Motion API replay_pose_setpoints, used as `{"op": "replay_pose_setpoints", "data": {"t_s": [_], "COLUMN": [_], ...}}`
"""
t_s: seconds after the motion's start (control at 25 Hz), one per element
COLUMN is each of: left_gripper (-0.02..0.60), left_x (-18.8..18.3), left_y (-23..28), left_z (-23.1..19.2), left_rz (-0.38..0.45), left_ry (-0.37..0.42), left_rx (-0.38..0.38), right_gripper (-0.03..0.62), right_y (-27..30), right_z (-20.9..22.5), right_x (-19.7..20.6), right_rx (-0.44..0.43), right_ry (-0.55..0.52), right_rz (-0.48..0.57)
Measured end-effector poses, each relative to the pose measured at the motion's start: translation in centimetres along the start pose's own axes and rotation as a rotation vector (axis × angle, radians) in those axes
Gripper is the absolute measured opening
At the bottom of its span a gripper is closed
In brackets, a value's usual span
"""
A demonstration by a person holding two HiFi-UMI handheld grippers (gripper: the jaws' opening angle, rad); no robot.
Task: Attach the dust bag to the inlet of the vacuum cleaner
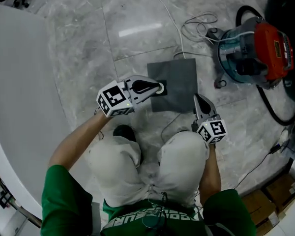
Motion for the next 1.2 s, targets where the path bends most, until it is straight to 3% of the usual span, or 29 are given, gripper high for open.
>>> {"op": "replay_pose_setpoints", "data": {"t_s": [0.44, 0.76, 1.2], "left_gripper": [0.003, 0.003, 0.003], "left_x": [8.3, 11.4, 14.8], "left_y": [4.1, 6.2, 7.7], "left_z": [-2.8, -5.2, -7.2], "left_rz": [-0.016, -0.034, -0.077], "left_ry": [0.0, -0.008, -0.023], "left_rx": [0.026, 0.014, -0.027], "right_gripper": [0.008, 0.008, 0.008], "right_y": [6.1, 9.4, 13.0], "right_z": [0.6, 2.1, 0.3], "right_x": [4.9, 7.4, 10.0], "right_rx": [-0.037, -0.025, -0.033], "right_ry": [0.007, 0.054, 0.038], "right_rz": [0.036, 0.046, 0.002]}}
Point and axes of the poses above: the fingertips, and each gripper's own axes: y forward along the fingers, z to its right, x out of its underside, the point moved 2 cm from there along -y, backward along the fingers, and after that the axes turned 12 degrees about -z, right-handed, at the moved point
